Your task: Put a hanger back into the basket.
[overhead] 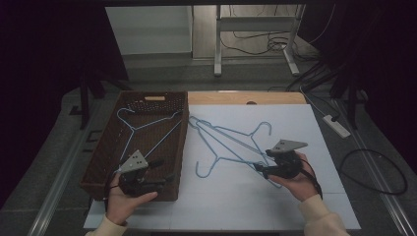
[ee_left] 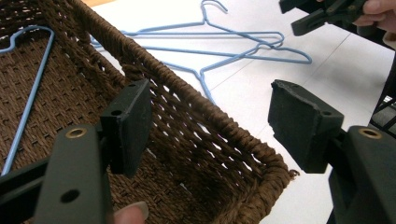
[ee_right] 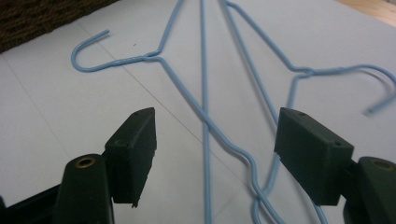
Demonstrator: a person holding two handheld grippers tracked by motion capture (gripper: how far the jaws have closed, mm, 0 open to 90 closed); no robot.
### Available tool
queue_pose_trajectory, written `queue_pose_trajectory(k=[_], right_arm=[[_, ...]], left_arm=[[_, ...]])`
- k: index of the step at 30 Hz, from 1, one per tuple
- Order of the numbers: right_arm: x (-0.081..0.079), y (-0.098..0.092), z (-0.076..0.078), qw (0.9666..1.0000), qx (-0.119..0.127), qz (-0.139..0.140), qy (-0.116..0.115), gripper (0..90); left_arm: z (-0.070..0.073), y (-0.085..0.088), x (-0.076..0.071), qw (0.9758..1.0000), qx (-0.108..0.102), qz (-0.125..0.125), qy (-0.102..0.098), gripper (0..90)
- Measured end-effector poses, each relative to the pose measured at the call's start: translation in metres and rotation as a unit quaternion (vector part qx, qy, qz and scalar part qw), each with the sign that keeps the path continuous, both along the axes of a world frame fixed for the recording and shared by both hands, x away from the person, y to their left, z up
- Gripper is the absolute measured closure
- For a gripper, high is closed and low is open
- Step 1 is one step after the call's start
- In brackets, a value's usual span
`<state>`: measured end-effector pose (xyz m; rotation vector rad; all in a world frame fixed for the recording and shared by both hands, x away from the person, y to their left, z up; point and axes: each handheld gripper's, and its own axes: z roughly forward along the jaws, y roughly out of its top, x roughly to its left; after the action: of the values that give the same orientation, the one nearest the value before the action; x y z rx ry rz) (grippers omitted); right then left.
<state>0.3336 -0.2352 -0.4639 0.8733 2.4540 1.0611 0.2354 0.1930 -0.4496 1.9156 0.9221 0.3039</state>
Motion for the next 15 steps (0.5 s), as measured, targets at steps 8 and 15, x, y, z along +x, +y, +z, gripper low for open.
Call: queue_pose_trajectory(k=[8,15], right_arm=[[0.026,0.039,0.000,0.9969,-0.054,0.049,0.027,30.6],[0.045,0.064,-0.005,0.9918,-0.091,0.074,0.050,33.2]], left_arm=[[-0.002,0.000,0.001,1.0000,0.000,-0.001,0.003,31.9],[-0.003,-0.002,0.000,1.0000,0.000,-0.001,0.003,31.8]])
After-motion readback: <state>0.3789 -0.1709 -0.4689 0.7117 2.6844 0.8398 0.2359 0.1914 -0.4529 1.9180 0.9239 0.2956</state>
